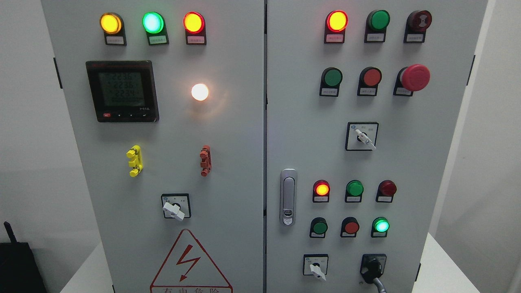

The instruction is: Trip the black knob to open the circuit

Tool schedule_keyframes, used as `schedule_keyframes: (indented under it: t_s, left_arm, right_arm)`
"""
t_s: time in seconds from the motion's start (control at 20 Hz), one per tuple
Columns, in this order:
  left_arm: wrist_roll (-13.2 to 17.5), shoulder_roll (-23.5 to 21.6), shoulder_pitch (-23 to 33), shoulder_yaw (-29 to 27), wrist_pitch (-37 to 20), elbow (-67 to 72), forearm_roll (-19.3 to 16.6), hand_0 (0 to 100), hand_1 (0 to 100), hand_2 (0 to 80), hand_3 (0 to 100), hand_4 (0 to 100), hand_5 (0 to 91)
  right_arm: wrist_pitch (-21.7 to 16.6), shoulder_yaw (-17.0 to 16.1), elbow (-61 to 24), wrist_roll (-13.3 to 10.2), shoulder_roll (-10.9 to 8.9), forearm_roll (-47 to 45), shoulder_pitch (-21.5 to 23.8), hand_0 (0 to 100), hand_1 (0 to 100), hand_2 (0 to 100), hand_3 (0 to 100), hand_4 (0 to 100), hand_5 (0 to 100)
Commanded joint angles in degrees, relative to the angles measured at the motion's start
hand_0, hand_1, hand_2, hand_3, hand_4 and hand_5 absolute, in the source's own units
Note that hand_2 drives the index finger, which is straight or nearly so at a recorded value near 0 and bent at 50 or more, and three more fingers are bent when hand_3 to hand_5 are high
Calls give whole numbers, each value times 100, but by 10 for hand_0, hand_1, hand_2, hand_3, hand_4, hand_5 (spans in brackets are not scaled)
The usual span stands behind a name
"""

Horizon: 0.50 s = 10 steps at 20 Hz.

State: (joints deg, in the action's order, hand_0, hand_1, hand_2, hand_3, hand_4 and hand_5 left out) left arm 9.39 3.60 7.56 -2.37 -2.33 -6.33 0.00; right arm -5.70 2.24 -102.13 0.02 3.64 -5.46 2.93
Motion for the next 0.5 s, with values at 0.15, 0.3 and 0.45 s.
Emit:
schedule_keyframes:
  t_s: [0.15,0.3,0.45]
  left_arm:
    - [2,0,0,0,14,0,-132,120,389,0,0,0,0]
    - [2,0,0,0,14,0,-132,120,389,0,0,0,0]
    - [2,0,0,0,14,0,-132,120,389,0,0,0,0]
  right_arm:
    - [-10,48,-26,7,14,1,6,0,0,0,1000,1000,1000]
    - [-2,48,-26,7,14,-7,-3,0,0,0,1000,1000,1000]
    - [-2,48,-17,7,14,1,6,0,0,0,1000,1000,1000]
